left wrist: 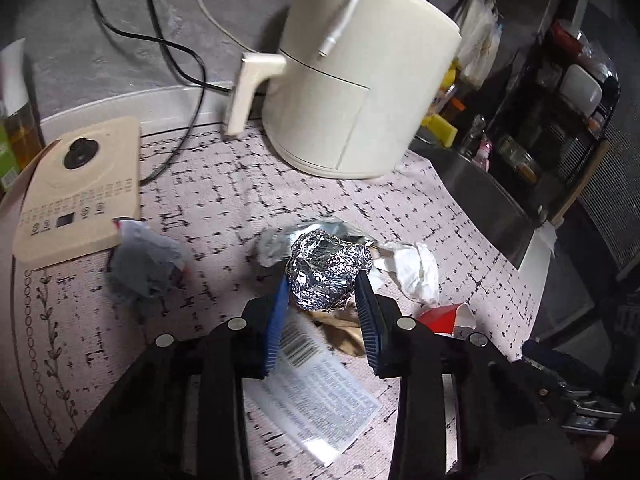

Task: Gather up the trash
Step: 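Grasp the foil ball with the left tool, then grasp the red-and-white carton piece with the right tool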

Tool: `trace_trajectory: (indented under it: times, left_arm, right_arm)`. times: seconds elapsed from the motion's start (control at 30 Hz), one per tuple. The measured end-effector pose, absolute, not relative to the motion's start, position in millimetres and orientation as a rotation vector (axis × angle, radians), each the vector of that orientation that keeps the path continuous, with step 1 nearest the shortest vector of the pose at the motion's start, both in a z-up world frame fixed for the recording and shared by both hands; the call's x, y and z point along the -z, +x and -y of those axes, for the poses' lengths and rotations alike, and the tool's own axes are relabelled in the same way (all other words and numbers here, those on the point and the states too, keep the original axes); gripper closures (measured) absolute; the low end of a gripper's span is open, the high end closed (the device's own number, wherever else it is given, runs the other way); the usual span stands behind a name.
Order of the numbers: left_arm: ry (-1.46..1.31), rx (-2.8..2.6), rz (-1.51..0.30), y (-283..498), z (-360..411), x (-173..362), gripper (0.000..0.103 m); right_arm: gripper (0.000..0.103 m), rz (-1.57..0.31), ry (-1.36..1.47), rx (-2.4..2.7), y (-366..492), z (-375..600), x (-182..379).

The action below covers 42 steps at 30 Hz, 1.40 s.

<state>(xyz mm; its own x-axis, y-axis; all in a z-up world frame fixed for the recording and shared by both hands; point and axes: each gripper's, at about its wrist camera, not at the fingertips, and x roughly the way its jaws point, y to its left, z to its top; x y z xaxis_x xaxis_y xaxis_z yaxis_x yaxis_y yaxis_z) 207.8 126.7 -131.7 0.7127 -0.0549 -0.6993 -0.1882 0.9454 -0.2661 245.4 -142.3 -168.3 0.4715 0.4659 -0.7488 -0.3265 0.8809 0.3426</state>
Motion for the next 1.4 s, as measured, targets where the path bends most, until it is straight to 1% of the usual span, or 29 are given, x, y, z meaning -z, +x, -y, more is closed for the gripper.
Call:
trace_trajectory:
  times: [0.07,0.3,0.4,0.43,0.47,0.5,0.53,0.57,0.73,1.0,1.4]
  left_arm:
    - [-0.344,-0.097,-0.77,201,-137,130,0.069]
    - [-0.376,-0.183,-0.757,168,-169,129,0.069]
    - [-0.385,-0.206,-0.749,153,-177,128,0.069]
    - [-0.387,-0.213,-0.748,150,-178,129,0.069]
    - [-0.392,-0.221,-0.747,145,-180,129,0.069]
    - [-0.396,-0.226,-0.746,143,-181,129,0.069]
    - [-0.402,-0.232,-0.745,139,-182,129,0.069]
    - [-0.406,-0.235,-0.744,136,-182,129,0.069]
    - [-0.431,-0.226,-0.745,130,-173,131,0.069]
    - [-0.401,-0.14,-0.752,142,-122,129,0.069]
    - [-0.324,0.055,-0.79,177,-9,134,0.069]
  right_arm:
    - [0.019,-0.979,0.156,-0.505,250,132,173]
    - [0.026,-1.03,0.162,-0.519,269,107,190]
    - [0.035,-1.062,0.171,-0.509,279,103,199]
    - [0.046,-1.074,0.172,-0.51,282,102,202]
    - [0.066,-1.096,0.182,-0.525,284,100,207]
    - [0.077,-1.117,0.194,-0.538,286,99,211]
    - [0.085,-1.147,0.214,-0.55,287,99,215]
    - [0.088,-1.144,0.225,-0.552,286,100,215]
    - [0.089,-1.111,0.231,-0.598,274,108,203]
    - [0.089,-1.062,0.235,-0.598,255,145,182]
    - [0.089,-0.979,0.277,-0.45,226,260,160]
